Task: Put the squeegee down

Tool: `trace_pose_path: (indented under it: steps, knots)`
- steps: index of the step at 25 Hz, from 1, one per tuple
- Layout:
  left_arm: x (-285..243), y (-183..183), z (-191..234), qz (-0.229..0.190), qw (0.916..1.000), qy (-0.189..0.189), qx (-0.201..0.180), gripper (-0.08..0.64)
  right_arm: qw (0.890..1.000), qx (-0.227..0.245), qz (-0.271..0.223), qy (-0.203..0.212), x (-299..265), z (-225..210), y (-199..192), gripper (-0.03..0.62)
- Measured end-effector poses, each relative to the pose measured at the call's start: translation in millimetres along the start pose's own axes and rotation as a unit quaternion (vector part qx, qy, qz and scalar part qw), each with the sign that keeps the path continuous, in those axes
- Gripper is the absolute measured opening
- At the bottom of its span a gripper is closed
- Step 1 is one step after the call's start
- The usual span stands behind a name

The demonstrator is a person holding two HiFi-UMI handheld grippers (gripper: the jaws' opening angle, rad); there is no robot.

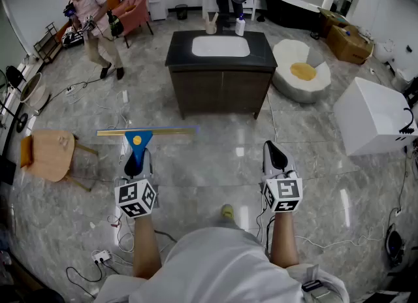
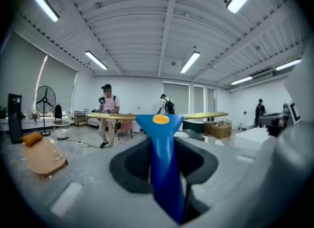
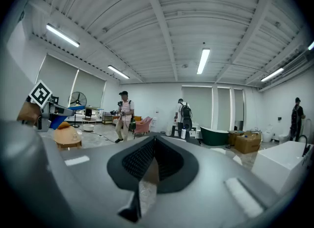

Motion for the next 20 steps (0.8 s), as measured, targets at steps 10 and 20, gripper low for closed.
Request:
trace_pose_path:
  steps: [10, 20]
  knots:
    - [-6.9, 2.0, -7.3, 0.000, 1.0000, -0.002, -0.005, 0.126, 1.000, -0.014, -0.005, -0.004, -0.6, -8.8, 1.2, 0.005]
    - [-17.5, 0.5, -18.3, 0.011, 0.9999, -0.004, -0.006, 0.126, 1.000, -0.015, -0.005, -0.002, -7.4, -21.9, 0.5, 0.005]
Point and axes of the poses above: the fingertips, and each gripper's own axes: x backward along the fingers, z to its left, y out of its top, the point moved 1 cm from there along x, backward along the fingers, and after that the axes turned 11 degrees about -x, right-handed, at the moved point
